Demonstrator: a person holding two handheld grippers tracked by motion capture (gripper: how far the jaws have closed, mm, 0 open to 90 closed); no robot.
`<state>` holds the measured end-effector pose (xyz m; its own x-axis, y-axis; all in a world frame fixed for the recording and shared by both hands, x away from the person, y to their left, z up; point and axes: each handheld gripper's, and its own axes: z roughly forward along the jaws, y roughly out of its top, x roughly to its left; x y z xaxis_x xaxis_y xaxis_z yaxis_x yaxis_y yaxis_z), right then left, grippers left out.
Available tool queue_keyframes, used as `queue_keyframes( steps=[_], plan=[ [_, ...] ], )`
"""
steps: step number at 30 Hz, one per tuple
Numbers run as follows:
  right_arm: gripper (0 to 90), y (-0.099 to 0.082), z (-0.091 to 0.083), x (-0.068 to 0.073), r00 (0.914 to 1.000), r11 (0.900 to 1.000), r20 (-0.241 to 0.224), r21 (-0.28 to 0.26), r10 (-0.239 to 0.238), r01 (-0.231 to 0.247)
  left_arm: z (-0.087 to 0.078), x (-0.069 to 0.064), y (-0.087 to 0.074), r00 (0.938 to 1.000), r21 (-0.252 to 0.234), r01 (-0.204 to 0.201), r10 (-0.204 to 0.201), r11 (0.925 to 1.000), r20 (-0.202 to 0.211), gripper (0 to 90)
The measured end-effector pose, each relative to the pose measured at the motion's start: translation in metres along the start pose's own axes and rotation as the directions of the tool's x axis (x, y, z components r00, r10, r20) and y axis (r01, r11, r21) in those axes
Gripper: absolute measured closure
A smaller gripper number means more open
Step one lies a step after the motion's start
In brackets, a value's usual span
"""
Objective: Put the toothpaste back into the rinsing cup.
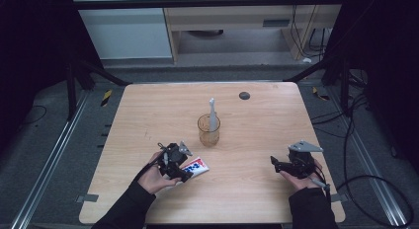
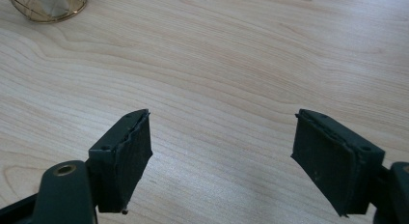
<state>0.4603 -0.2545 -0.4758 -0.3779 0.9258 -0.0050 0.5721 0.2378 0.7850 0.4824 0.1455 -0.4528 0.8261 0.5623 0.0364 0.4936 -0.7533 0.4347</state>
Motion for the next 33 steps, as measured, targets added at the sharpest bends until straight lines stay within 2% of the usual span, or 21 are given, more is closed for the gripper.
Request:
queue_keyframes(
  steps=[14,26,33],
  plan=[
    [21.5,0.000,0.002,0.001,1.0000,0.9999,-0.003,0.010,0.000,0.000,0.011,0.001,0.001,0.9997,0.036,-0.001,0.000,0.9994,0.024,39.7],
    [21.8,0.000,0.004,0.002,1.0000,0.9999,-0.005,0.015,-0.007,0.007,0.019,0.001,0.003,0.9991,0.045,0.010,-0.011,0.9990,0.042,41.1],
    [21.9,0.001,0.005,0.002,1.0000,0.9998,-0.004,0.017,-0.009,0.009,0.018,0.003,0.003,0.9981,0.050,0.031,-0.033,0.9983,0.051,46.7]
  ],
)
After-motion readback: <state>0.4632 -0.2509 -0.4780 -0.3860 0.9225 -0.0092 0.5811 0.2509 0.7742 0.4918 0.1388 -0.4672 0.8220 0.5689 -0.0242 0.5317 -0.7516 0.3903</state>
